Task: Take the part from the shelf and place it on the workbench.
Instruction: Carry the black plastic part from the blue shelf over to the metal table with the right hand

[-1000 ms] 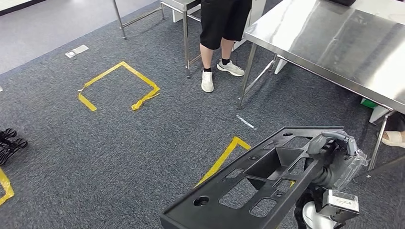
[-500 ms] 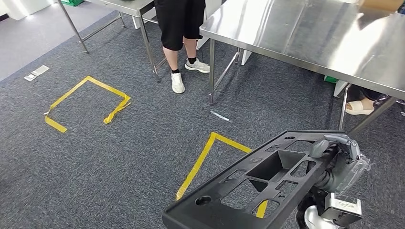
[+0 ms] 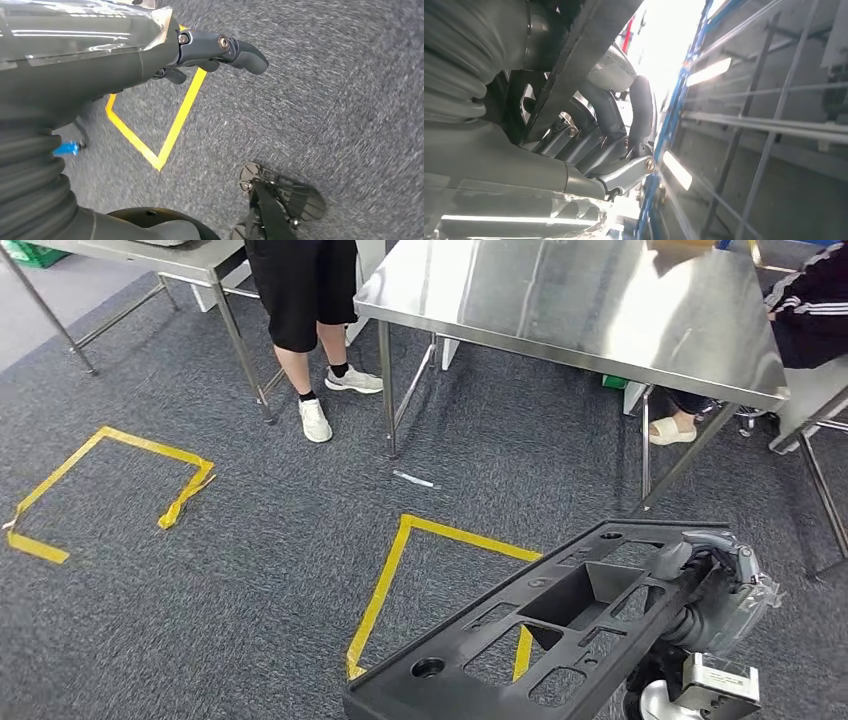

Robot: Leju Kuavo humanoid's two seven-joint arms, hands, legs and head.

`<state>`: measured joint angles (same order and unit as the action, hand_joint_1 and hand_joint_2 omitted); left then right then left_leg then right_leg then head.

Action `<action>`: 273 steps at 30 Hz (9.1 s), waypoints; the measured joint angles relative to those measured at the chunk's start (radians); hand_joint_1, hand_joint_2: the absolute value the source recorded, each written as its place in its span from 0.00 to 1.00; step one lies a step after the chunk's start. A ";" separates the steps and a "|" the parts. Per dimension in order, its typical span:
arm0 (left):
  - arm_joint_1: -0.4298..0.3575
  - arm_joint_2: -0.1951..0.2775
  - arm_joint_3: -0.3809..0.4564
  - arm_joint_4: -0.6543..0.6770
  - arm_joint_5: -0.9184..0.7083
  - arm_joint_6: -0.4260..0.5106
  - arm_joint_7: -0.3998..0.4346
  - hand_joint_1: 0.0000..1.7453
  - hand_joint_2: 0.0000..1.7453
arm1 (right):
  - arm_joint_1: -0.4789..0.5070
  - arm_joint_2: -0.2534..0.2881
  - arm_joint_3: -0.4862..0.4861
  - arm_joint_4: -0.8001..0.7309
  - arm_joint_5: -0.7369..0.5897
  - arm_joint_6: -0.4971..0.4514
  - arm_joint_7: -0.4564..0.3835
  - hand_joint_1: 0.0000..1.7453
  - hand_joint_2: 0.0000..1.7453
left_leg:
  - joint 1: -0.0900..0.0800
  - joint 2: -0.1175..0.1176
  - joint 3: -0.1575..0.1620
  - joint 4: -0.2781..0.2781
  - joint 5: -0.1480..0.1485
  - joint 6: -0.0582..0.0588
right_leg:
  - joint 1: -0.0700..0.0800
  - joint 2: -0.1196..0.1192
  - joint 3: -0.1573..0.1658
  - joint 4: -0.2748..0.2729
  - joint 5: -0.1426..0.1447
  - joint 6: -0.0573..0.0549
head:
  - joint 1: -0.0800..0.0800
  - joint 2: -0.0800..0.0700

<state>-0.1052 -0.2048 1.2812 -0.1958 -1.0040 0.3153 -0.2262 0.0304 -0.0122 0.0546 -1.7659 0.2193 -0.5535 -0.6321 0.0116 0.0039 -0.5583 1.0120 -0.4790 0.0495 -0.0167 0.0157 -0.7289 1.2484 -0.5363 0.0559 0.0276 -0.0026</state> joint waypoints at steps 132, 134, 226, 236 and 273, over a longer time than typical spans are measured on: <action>0.001 -0.005 -0.035 0.002 -0.020 0.003 -0.036 0.00 1.00 | 0.027 -0.030 -0.006 -0.021 0.084 0.016 0.019 1.00 1.00 | -0.005 -0.105 -0.050 0.013 0.030 -0.033 | -0.005 0.010 0.183 -0.241 0.054 -0.007 | -0.008 0.000; 0.000 -0.005 -0.035 0.002 -0.021 0.003 -0.035 0.00 1.00 | 0.024 -0.030 -0.007 -0.021 0.084 0.016 0.018 1.00 1.00 | -0.006 -0.060 -0.075 0.065 -0.003 -0.042 | -0.013 -0.011 0.188 -0.247 0.057 -0.024 | -0.012 0.000; -0.002 -0.008 -0.035 0.003 -0.016 -0.042 -0.036 0.00 1.00 | 0.016 -0.037 -0.007 -0.014 0.096 0.005 0.023 1.00 1.00 | -0.026 -0.026 0.063 0.143 -0.071 -0.011 | 0.013 -0.017 0.132 -0.232 0.099 -0.057 | -0.019 0.000; 0.000 -0.006 -0.035 0.004 -0.017 -0.042 -0.036 0.00 1.00 | 0.014 -0.034 -0.008 -0.012 0.097 0.004 0.023 1.00 1.00 | 0.002 0.018 -0.105 0.068 0.001 -0.051 | -0.008 -0.012 0.313 -0.248 -0.062 -0.029 | -0.028 0.000; -0.002 -0.004 -0.036 0.009 -0.032 -0.006 -0.020 0.00 1.00 | 0.009 -0.037 -0.010 -0.005 0.057 0.029 0.027 1.00 1.00 | 0.014 -0.025 -0.053 0.040 0.012 -0.011 | -0.007 0.035 0.168 -0.169 -0.013 0.007 | -0.026 0.000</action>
<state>-0.1071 -0.2086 1.2452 -0.1865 -1.0359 0.3090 -0.2464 0.0392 -0.0497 0.0446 -1.7712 0.2762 -0.5241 -0.6053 0.0254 -0.0207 -0.6110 1.0515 -0.4673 0.0389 -0.0238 0.0512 -0.5608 1.0789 -0.5496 0.0625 0.0020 -0.0027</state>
